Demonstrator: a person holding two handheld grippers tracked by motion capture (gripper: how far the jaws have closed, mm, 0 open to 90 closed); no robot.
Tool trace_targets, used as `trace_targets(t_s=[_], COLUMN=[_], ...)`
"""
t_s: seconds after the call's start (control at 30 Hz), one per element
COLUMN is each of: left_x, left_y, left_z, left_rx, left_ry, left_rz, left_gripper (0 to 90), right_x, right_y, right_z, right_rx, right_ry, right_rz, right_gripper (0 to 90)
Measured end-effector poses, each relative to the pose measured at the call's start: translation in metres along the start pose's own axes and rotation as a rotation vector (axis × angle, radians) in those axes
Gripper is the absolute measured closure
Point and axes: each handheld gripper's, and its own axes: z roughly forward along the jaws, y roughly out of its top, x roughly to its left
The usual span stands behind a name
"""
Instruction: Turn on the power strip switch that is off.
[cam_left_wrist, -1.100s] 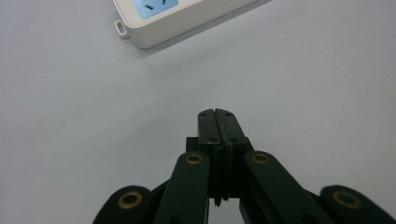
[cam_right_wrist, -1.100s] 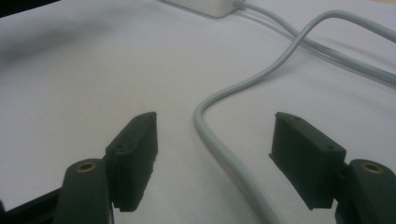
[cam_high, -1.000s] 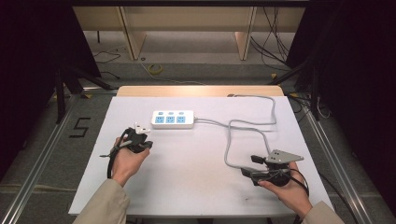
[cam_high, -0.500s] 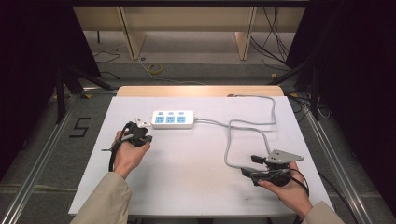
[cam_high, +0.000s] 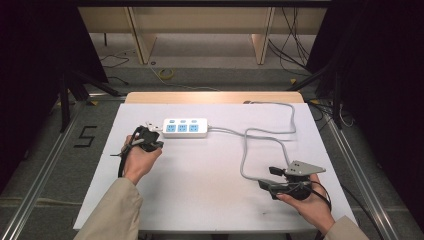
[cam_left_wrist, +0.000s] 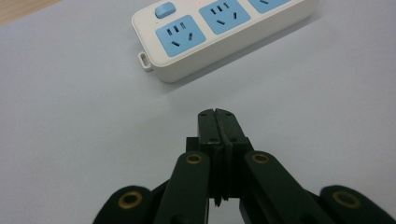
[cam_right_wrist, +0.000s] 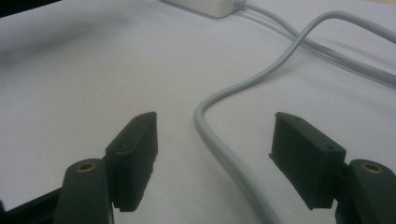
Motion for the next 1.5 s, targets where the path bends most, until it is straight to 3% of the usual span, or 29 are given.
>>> trace_targets(t_s=[0.7, 1.17, 1.5], left_x=[0.005, 0.009, 0.012], left_y=[0.024, 0.031, 0.040], left_z=[0.009, 0.017, 0.021], left_rx=[-0.002, -0.001, 0.012], left_ry=[0.018, 0.026, 0.032], left_rz=[0.008, -0.004, 0.016], left_gripper=[89.7, 89.7, 89.7], right_x=[0.001, 0.002, 0.001], right_y=[0.000, -0.001, -0.001], right_z=[-0.001, -0.002, -0.002], right_rx=[-0.003, 0.001, -0.003], right_ry=[-0.002, 0.001, 0.002], right_rz=[-0.002, 0.001, -0.005], right_gripper=[32.4, 32.4, 32.4])
